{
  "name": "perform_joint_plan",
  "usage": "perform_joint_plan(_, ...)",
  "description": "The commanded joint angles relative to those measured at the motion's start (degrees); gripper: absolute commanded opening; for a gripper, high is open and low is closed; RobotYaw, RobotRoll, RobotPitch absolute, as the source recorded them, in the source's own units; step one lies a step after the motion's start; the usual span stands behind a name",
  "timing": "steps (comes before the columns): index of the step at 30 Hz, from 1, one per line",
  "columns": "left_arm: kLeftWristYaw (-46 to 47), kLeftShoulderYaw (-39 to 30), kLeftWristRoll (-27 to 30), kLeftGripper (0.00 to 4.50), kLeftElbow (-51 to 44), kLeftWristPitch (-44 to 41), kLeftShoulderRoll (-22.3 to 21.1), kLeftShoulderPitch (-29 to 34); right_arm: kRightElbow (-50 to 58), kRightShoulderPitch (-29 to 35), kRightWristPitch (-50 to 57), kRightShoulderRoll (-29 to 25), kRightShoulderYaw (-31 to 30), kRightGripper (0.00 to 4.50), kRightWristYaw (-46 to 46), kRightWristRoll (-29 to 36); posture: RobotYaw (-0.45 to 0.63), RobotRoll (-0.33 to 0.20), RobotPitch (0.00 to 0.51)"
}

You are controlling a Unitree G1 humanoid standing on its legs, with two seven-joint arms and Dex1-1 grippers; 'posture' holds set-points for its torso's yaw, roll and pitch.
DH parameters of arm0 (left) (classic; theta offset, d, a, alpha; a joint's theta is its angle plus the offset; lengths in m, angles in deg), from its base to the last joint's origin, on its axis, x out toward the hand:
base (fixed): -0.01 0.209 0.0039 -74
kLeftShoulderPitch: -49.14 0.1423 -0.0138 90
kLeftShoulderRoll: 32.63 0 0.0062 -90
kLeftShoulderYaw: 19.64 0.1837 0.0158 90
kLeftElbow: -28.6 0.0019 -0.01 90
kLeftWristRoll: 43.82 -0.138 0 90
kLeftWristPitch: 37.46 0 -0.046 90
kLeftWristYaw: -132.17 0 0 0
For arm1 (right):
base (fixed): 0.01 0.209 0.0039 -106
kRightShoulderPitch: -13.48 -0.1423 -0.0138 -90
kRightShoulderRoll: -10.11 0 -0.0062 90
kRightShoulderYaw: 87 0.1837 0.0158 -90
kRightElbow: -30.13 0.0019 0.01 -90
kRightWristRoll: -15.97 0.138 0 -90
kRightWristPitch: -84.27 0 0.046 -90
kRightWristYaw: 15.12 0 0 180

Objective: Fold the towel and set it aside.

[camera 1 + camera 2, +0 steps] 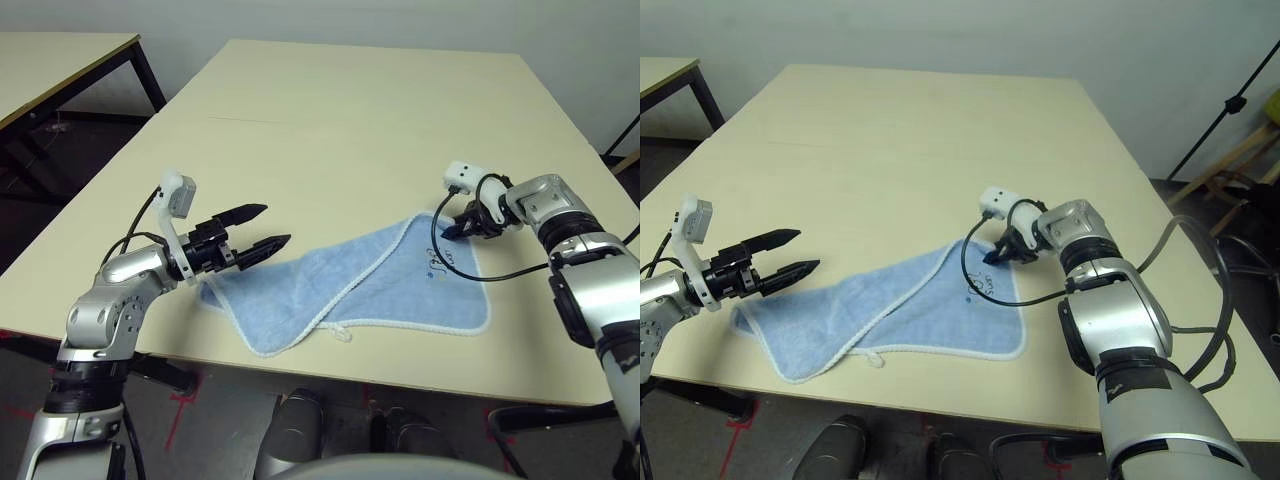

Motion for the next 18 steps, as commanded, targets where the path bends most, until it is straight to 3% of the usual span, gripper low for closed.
perform_joint_plan(1, 0.5, 1.5, 0.0, 4.5, -1.8, -2.2, 0.0, -1.1, 2.9, -3.2, 0.7, -0.9, 1.9, 0.03, -2.9, 1.8, 0.23, 0.0, 0.078)
perform_joint_plan(6, 2.4, 2.5, 1.9, 4.5, -5.7, -9.2, -0.9, -2.4, 7.8, -7.1, 3.3, -1.7, 4.1, 0.03, -8.6, 5.0, 0.21, 0.0, 0.082)
perform_joint_plan(10, 2.4, 3.7, 3.0, 4.5, -9.2, -12.7, -1.5, -3.1, 12.2, -8.6, 4.8, -1.3, 6.0, 0.03, -5.4, 6.6, 0.21, 0.0, 0.083)
perform_joint_plan(18, 0.1, 6.0, 4.2, 4.5, -9.6, -17.4, -3.0, -6.1, 17.7, -16.0, 26.6, 1.5, 6.4, 0.03, -5.8, 9.0, 0.17, 0.0, 0.094)
